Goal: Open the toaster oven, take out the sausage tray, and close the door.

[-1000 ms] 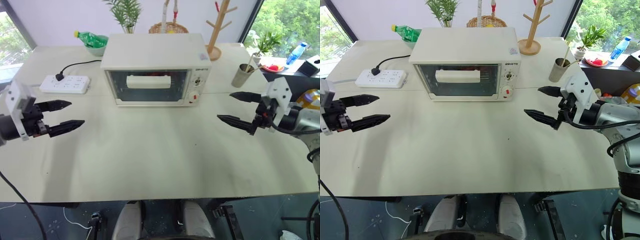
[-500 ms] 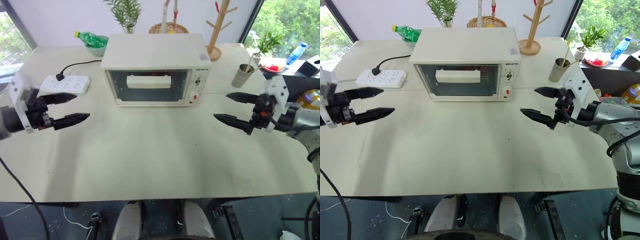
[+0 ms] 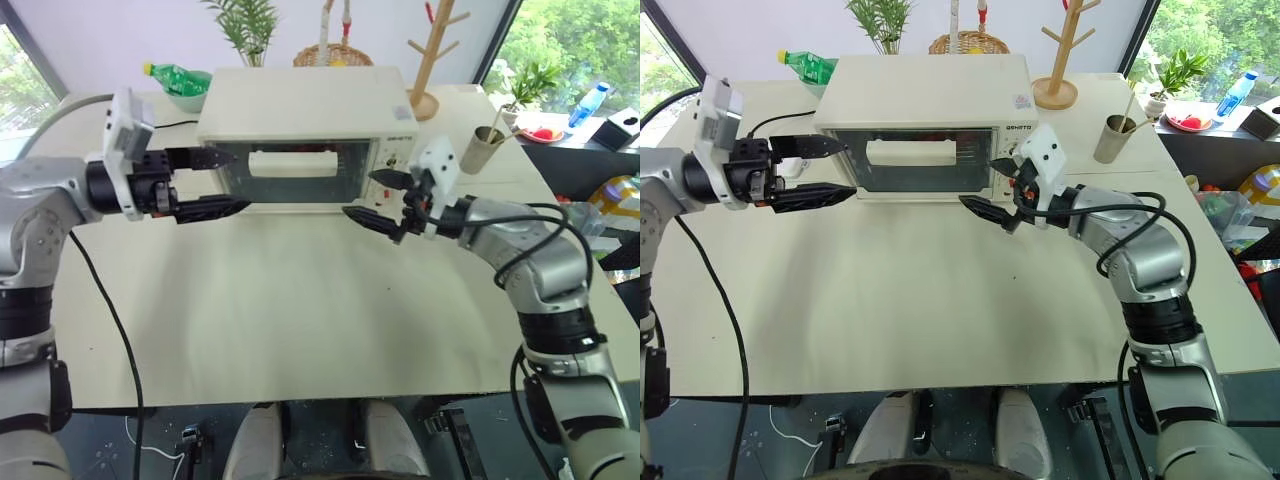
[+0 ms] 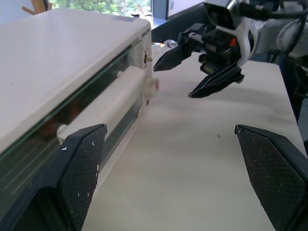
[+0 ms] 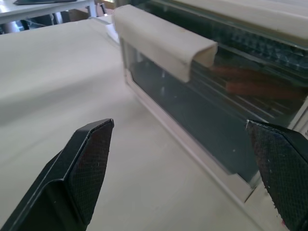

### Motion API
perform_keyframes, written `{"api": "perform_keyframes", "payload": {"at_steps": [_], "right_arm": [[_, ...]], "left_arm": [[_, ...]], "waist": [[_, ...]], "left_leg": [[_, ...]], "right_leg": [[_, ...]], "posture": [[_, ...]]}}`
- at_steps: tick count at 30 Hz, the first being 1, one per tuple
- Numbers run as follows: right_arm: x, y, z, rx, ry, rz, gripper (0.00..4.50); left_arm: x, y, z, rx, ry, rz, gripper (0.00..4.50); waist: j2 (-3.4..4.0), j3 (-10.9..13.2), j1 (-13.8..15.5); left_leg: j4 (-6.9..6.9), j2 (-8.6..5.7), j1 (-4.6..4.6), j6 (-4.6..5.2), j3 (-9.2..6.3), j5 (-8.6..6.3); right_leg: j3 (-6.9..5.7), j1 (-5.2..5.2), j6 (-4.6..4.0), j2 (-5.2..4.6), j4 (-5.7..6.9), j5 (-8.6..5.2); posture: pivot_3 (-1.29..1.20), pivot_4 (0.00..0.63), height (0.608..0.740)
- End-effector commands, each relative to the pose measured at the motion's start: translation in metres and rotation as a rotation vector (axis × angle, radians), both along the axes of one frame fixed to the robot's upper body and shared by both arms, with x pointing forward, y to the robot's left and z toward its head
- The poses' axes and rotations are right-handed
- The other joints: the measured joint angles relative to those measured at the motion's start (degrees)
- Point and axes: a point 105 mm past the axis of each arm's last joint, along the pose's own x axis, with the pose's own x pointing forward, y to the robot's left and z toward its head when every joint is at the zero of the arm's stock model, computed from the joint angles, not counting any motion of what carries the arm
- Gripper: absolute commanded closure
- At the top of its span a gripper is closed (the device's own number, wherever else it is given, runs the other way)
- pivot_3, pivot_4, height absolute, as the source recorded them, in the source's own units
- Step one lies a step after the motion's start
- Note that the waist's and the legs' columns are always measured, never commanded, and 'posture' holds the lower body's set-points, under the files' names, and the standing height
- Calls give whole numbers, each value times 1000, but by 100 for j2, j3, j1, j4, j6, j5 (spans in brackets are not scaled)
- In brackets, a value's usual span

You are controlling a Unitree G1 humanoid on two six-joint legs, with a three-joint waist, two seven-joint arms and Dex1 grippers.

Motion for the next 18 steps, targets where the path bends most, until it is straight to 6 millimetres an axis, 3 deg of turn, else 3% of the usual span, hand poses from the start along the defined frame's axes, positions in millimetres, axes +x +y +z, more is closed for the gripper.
{"api": "perform_keyframes", "payload": {"at_steps": [1,11,18], "right_arm": [[5,8,12,3,-64,14,0],[7,41,27,2,-119,132,0],[4,56,35,6,-137,195,0]], "left_arm": [[0,-2,10,3,-47,-23,30],[4,12,15,14,-57,16,30],[7,10,15,6,-62,22,30]], "waist": [[0,0,-8],[1,1,-107],[2,1,-117]], "left_leg": [[-1,0,0,0,0,0],[-1,2,0,0,-7,0],[-3,2,0,0,-8,0]], "right_leg": [[0,0,0,0,0,0],[-3,-1,0,3,4,0],[-3,-2,0,4,5,0]], "posture": [[0,150,740],[0,150,740],[0,150,740]]}}
